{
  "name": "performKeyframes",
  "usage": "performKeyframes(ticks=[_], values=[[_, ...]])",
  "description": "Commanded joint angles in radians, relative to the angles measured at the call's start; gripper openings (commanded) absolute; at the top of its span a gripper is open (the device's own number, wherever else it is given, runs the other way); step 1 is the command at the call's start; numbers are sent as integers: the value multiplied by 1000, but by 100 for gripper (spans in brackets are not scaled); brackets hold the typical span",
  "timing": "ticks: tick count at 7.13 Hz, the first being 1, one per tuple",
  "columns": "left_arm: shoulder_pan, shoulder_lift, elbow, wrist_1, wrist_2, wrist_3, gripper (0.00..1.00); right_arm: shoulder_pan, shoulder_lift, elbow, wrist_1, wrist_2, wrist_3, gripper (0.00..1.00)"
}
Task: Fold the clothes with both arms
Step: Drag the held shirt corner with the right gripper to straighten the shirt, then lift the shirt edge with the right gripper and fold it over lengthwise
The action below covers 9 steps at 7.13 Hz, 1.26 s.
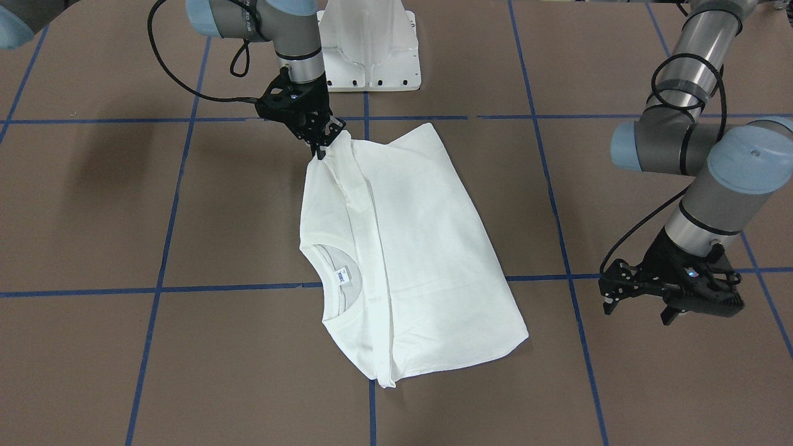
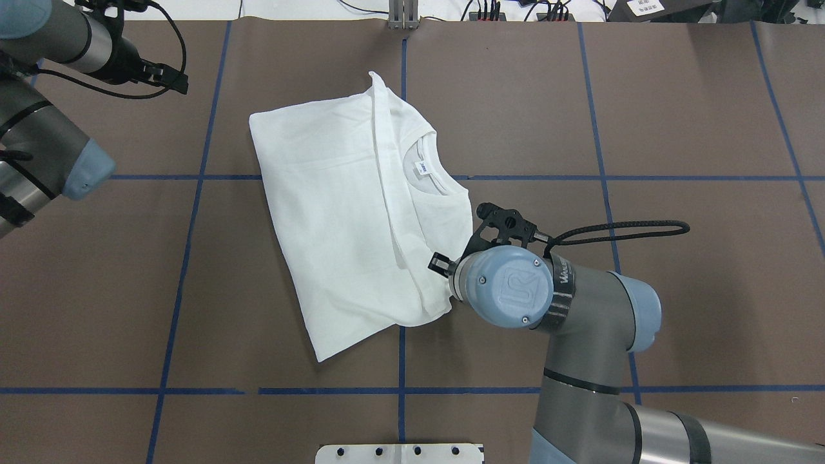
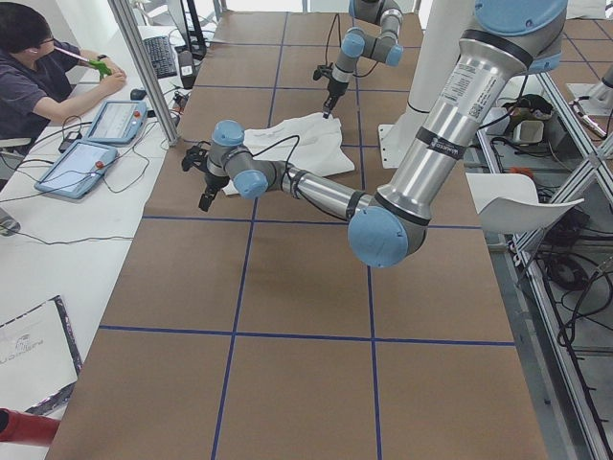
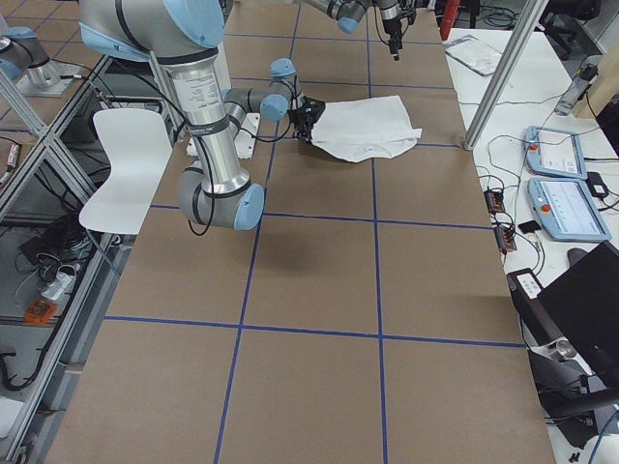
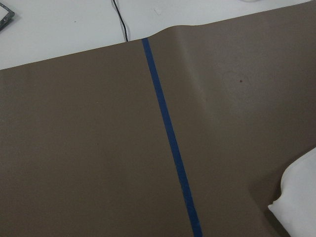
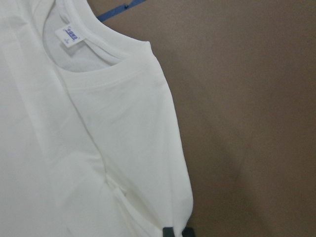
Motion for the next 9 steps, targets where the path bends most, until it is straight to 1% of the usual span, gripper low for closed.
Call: performKeyframes(ticks=[1,2,3,4,5,6,7,8,9], values=[[3,2,-3,0,-17,1,100,-48,-4,26,-32,-25,9,0],[3,2,-3,0,-51,1,100,-48,-7,27,-32,-25,8,0],[1,2,-12,0,-53,0,100,-48,-9,27,-41,-25,6,72],[1,2,-25,2,-76,0,100,-45,7,30,-92,-22,-8,100],[1,18,-46,2,-94,0,100,-12,11,39,-116,-10,-85,100],[3,53,-90,3,-96,0,100,42,19,29,-118,6,-227,100],[3,75,-124,3,-97,-5,100,109,71,-29,-117,18,-260,100],[3,77,-125,3,-123,-26,100,165,182,-172,-109,56,-294,100],[3,80,-138,2,-148,-29,100,197,279,-311,-104,66,-319,100]])
